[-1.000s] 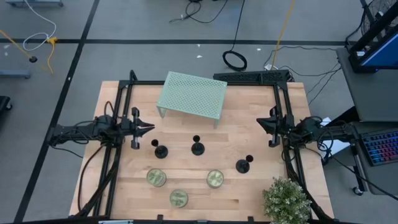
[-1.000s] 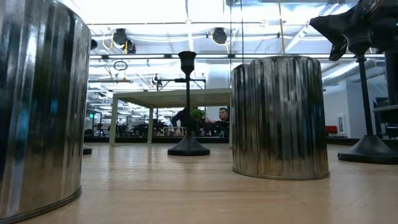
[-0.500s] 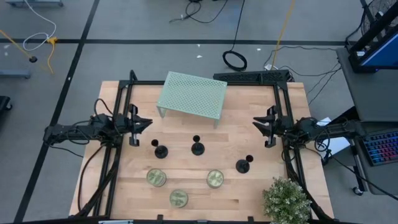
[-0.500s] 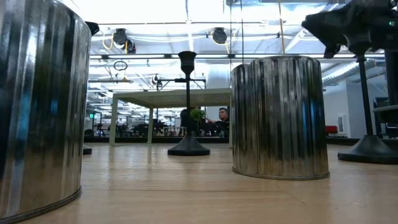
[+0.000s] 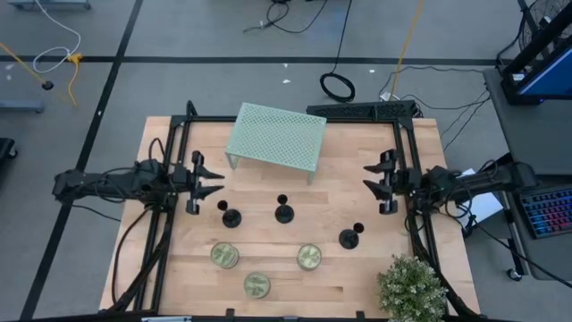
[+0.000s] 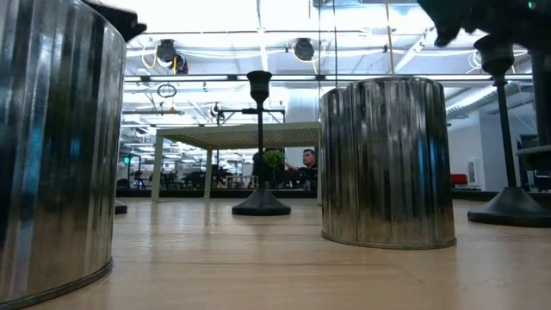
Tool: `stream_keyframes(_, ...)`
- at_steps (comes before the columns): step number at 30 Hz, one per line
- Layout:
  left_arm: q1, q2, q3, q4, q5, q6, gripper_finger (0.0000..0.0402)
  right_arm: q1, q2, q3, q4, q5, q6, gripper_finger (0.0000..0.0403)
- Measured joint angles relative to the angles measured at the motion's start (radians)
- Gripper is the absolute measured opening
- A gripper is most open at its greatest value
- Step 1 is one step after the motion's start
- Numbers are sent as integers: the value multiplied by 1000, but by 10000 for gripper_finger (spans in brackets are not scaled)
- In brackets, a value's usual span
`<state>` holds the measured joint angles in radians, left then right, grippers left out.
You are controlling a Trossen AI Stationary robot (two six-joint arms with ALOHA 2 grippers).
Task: Pick & Place candle stick holders
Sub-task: Put the top left black candle holder on the shelf
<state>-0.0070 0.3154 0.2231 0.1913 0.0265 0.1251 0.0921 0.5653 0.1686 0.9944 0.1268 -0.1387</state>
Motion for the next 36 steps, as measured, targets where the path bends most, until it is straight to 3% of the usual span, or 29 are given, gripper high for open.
stream_keyframes(5,-32,108,194,-165,-11,40,193,0,68,72,-3,-73,-6,170)
stream_keyframes(8,-49,168,311,-321,-55,-4,199,1,119,95,-4,-168,7,170)
stream_keyframes(11,-63,213,391,-506,-79,-29,200,1,172,107,-3,-181,40,170)
stream_keyframes(17,-113,235,415,-707,-89,-51,200,1,243,108,-1,-181,49,169)
stream_keyframes(24,-174,235,408,-875,-129,-267,200,1,276,109,2,-180,93,169)
stream_keyframes(31,-236,236,235,-814,-167,-421,200,1,293,110,4,-181,94,169)
stream_keyframes(36,-252,243,49,-507,-217,-470,200,1,296,111,4,-181,94,169)
